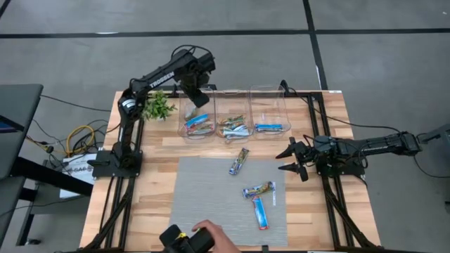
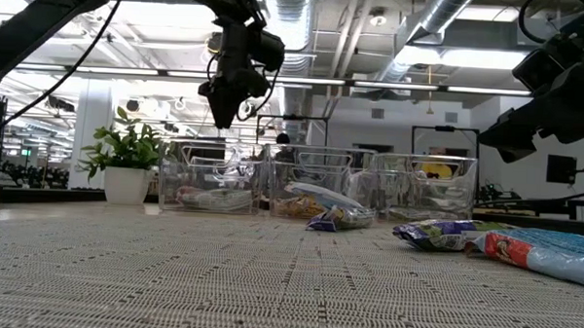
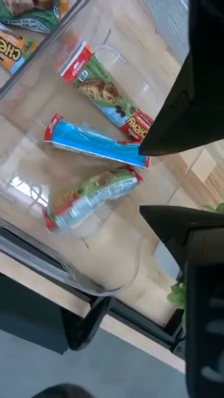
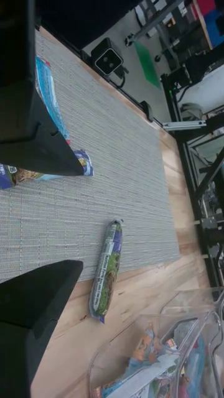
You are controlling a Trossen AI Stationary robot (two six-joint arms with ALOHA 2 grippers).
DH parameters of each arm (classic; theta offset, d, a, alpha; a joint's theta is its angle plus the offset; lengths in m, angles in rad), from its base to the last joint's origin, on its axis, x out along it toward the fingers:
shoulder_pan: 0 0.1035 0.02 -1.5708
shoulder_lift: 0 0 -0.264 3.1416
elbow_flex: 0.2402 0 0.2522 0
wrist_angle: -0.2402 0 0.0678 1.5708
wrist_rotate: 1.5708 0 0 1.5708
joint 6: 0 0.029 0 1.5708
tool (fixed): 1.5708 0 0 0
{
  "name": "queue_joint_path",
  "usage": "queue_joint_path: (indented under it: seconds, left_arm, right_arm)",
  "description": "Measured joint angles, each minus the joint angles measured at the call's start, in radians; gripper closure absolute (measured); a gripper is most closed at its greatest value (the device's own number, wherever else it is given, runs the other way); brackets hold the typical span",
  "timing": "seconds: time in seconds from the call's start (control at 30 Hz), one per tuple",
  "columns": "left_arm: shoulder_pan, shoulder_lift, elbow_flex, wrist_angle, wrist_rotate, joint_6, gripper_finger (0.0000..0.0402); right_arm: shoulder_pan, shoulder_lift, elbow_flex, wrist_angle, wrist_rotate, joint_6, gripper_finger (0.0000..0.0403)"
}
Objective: Pick and place Granola Bars by type
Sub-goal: Put the red granola bar into the left transparent bin
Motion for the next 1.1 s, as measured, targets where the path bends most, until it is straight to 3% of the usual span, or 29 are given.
queue_joint_path:
  seconds: [0.27,0.6,0.77,1.1]
  left_arm:
    - [-0.019,-0.014,0.000,0.000,-0.002,-0.019,0.0253]
    - [-0.138,-0.015,-0.049,0.002,0.031,-0.040,0.0253]
    - [-0.194,-0.097,-0.265,0.102,0.033,-0.092,0.0253]
    - [-0.302,-0.537,-0.890,0.765,0.167,-0.406,0.0253]
  right_arm:
    - [0.000,0.000,0.000,0.000,0.000,0.000,0.0177]
    - [0.000,0.000,0.000,0.000,0.000,0.000,0.0177]
    - [0.000,0.000,0.000,0.000,0.000,0.000,0.0177]
    - [0.000,0.000,0.000,0.000,0.000,0.000,0.0177]
